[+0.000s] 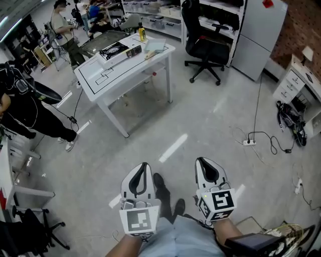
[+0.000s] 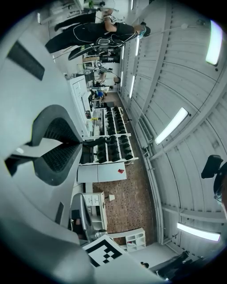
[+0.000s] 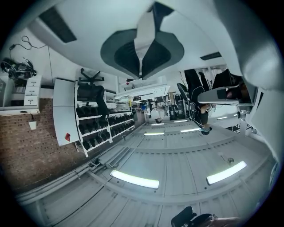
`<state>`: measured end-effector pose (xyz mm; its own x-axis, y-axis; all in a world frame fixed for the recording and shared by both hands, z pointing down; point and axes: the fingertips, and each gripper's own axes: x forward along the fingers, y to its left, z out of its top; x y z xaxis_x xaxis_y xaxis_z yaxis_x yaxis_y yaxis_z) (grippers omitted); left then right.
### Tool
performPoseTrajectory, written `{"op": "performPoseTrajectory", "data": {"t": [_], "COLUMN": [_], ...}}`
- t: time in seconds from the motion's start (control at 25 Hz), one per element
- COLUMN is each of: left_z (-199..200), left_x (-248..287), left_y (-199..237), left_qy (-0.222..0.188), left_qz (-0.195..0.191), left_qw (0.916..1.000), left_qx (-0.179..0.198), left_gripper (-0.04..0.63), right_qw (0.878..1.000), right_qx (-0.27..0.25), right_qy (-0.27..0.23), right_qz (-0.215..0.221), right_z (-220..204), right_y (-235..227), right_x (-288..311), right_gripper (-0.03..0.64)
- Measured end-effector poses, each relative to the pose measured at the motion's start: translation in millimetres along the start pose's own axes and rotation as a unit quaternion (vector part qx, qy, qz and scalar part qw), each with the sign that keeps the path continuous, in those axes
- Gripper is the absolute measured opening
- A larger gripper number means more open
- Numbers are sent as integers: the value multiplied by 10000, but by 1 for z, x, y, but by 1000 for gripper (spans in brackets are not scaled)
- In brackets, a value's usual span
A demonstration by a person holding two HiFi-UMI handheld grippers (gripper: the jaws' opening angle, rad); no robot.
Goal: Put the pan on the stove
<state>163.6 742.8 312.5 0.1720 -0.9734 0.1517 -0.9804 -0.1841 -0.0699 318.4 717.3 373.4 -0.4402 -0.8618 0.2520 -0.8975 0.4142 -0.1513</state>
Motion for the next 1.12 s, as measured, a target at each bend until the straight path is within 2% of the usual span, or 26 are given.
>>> {"op": "performPoseTrajectory", "data": {"t": [0.32,0.56,0.84,1.12], "left_z": [-22,-18,34,81], "left_x": [94,178,260,307], "left_y": [39,91,171,223], "left_qy": [292,379,4,-468], "left_qz": [-68,-121,-166,-205], "left_qw": [9994,9987,9996,9986], "left_qx": [-184,-303,-226,-108], "left_gripper": [18,18,18,18], "right_qw": [9992,9988,9998,9991], "right_qx": [94,93,-47,-254], "right_qy": [380,473,148,-329], "right_qz": [-37,82,142,8], "right_z": [-7,16,87,152], "right_y": [-22,-17,7,17], "right_x": [95,196,303,355], "right_gripper": [51,51,51,51]}}
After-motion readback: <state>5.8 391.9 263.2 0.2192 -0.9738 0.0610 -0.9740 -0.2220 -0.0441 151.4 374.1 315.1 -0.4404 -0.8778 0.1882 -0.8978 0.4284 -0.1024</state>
